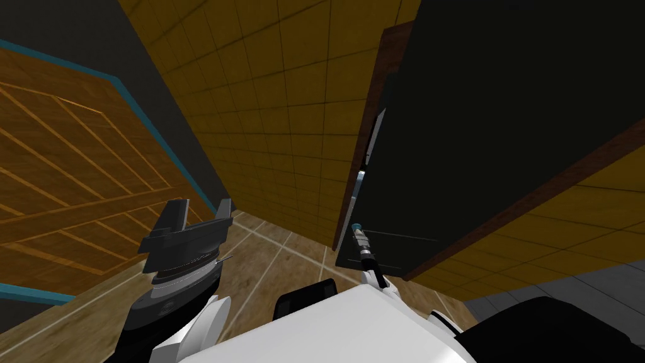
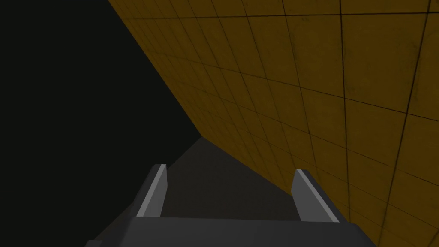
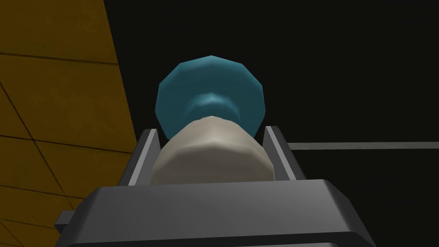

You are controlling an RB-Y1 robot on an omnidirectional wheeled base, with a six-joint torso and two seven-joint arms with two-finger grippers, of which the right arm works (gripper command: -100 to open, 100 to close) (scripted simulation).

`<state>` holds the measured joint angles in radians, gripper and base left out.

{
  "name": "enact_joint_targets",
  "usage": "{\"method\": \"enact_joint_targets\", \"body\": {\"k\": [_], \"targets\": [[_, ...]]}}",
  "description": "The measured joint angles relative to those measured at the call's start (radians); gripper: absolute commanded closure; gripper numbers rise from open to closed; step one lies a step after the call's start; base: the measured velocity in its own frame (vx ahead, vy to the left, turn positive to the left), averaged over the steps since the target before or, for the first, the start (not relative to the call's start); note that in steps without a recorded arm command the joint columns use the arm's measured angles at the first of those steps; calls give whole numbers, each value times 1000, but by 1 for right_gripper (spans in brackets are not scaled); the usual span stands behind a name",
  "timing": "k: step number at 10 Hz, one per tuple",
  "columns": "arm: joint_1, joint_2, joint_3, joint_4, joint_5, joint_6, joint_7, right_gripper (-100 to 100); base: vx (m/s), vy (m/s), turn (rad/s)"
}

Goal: Pull the door open

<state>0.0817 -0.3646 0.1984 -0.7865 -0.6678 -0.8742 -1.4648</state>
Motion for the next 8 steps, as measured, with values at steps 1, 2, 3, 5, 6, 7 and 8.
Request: {"method": "enact_joint_targets", "body": {"k": [1,2,3,5,6,7,8], "targets": [[11,-8,14,-9,4,0,-13,100,-212,10,120],[16,-18,25,-11,8,-3,-28,100,-269,8,111],[20,-32,38,-14,13,-9,-46,100,-277,-37,109],[38,-51,66,-32,23,-13,-75,100,-170,-23,67],[41,-50,71,-31,24,-12,-78,100,-193,-23,109],[47,-60,81,-32,29,-20,-88,100,-275,-60,163],[56,-73,92,-43,33,-28,-101,100,-245,-48,132]]}}
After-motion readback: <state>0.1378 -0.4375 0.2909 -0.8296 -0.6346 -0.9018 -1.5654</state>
